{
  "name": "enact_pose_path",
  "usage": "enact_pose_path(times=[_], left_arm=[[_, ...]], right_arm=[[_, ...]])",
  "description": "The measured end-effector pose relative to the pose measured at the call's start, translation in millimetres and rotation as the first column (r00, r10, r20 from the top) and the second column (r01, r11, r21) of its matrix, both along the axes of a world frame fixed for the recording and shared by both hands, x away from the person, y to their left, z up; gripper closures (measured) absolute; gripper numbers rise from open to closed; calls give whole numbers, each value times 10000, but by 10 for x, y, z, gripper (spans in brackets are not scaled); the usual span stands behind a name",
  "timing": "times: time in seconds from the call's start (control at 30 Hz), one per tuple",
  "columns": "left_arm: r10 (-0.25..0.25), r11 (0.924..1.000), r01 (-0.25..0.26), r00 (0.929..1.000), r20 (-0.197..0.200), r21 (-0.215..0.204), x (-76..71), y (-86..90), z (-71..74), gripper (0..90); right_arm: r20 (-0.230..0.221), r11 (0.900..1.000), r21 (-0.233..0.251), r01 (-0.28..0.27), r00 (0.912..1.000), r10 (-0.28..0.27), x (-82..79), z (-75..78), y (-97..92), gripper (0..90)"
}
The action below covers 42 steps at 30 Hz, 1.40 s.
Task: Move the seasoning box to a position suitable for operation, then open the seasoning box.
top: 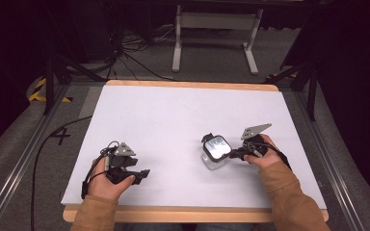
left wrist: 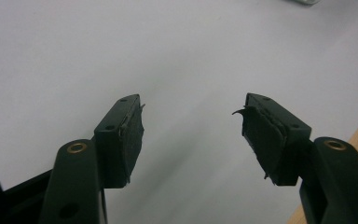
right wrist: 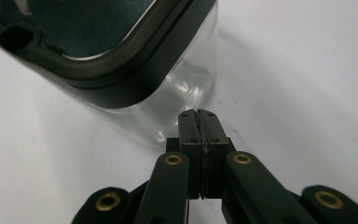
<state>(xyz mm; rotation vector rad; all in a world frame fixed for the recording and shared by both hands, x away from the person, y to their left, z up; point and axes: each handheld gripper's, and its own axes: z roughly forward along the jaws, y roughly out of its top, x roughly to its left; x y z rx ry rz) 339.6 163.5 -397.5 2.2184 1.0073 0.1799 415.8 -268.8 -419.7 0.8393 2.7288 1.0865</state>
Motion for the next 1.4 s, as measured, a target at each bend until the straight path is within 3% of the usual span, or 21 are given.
enact_pose_path(times=[0.47, 0.67, 0.77, 0.87, 0.97, 1.03, 1.13, 1.17, 1.23, 1.3, 1.4], left_arm=[[-580, 9983, 580, 9983, -6, 10, 142, -180, 6, 388], [-847, 9963, 849, 9964, 101, -133, 210, -252, -11, 403], [-1297, 9914, 1301, 9911, 301, -124, 256, -306, 14, 439], [-1991, 9793, 2016, 9756, 925, -184, 290, -404, 72, 472], [-2276, 9704, 2322, 9712, 704, -656, 324, -513, 129, 472], [-2465, 9676, 2499, 9658, 800, -360, 347, -580, 172, 462], [-2293, 9687, 2309, 9730, 281, -914, 415, -629, 224, 428], [-2217, 9691, 2232, 9748, 254, -1056, 438, -652, 252, 420], [-1748, 9776, 1787, 9836, 444, -1115, 471, -700, 297, 352], [-1695, 9771, 1751, 9840, 550, -1207, 498, -737, 335, 366], [-2026, 9683, 2081, 9778, 531, -1383, 562, -832, 403, 458]], right_arm=[[-242, 9989, -171, -435, 9988, 431, -203, -25, 97, 900], [-286, 9987, 103, -500, 9983, 503, -254, -7, 66, 900], [0, 9994, -108, -333, 9994, 334, -302, 67, 8, 900], [319, 10000, 9, -46, 9995, 46, -363, 184, -109, 900], [520, 9995, 101, 311, 9982, -316, -427, 276, -225, 900], [534, 9983, 167, 550, 9970, -558, -463, 308, -311, 900], [578, 9960, 278, 845, 9946, -860, -505, 333, -407, 900], [544, 9951, 326, 938, 9939, -954, -526, 346, -436, 900], [601, 9942, 347, 1015, 9928, -1034, -552, 359, -472, 900], [616, 9939, 335, 1055, 9923, -1074, -564, 364, -488, 900], [635, 9923, 326, 1192, 9906, -1211, -597, 365, -538, 900]])
